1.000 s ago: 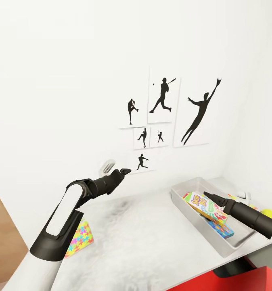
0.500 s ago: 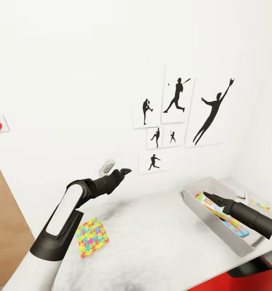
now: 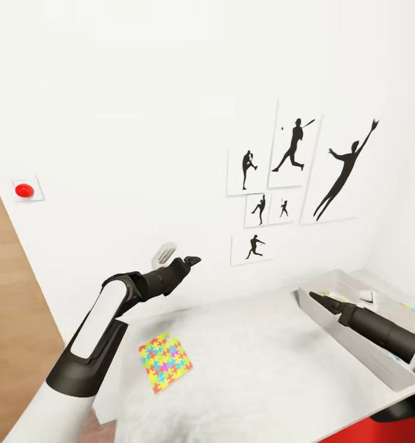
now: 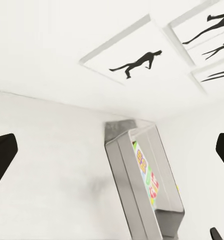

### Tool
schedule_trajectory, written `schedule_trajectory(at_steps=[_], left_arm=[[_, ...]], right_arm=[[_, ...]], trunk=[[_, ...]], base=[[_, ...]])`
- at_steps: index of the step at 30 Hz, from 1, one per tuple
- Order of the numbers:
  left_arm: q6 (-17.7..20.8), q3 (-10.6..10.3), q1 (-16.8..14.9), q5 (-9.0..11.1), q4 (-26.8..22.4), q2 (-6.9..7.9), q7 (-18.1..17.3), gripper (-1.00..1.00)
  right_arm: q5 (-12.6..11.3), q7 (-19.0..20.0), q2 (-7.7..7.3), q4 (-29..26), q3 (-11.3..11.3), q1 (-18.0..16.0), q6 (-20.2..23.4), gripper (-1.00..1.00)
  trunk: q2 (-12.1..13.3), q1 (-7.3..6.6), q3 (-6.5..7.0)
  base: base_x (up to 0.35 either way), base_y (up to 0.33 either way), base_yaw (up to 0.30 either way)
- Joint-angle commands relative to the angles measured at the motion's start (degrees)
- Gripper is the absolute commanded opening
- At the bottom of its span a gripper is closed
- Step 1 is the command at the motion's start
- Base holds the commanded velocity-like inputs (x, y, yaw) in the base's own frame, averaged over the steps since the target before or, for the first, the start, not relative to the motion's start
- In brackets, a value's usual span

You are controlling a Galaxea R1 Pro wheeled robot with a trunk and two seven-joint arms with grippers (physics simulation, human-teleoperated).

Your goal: Put all the toys in the child's room - the three board games (two on the bed and one on the table), the two jigsaw puzzles on the table, and the tennis ball on the table - inside the toy box on the table in the child's room.

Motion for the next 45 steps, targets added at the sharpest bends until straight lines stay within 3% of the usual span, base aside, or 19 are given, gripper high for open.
schedule_trajectory(at_steps=[1, 14, 45], left_arm=[[0.0, -0.01, -0.03, 0.43, -0.05, 0.0, 0.46, 1.0], [0.0, -0.09, 0.01, 0.36, -0.05, -0.01, 0.53, 1.0], [-0.02, -0.08, 0.15, 0.27, 0.04, 0.13, 0.54, 1.0]], right_arm=[[-0.04, -0.13, 0.0, -0.01, -0.03, -0.06, 0.33, 1.0], [0.0, -1.96, -0.05, 0.17, 0.18, -0.13, 0.0, 1.0], [1.39, -2.39, -0.1, 0.18, 0.71, -0.15, 1.0, 1.0]], trunk=[[-0.05, 0.02, -0.03], [-0.05, 0.02, -0.03], [-0.05, 0.02, -0.03]], base=[[0.0, 0.27, 0.0], [0.0, 0.206, 0.0], [0.0, 0.016, 0.0]])
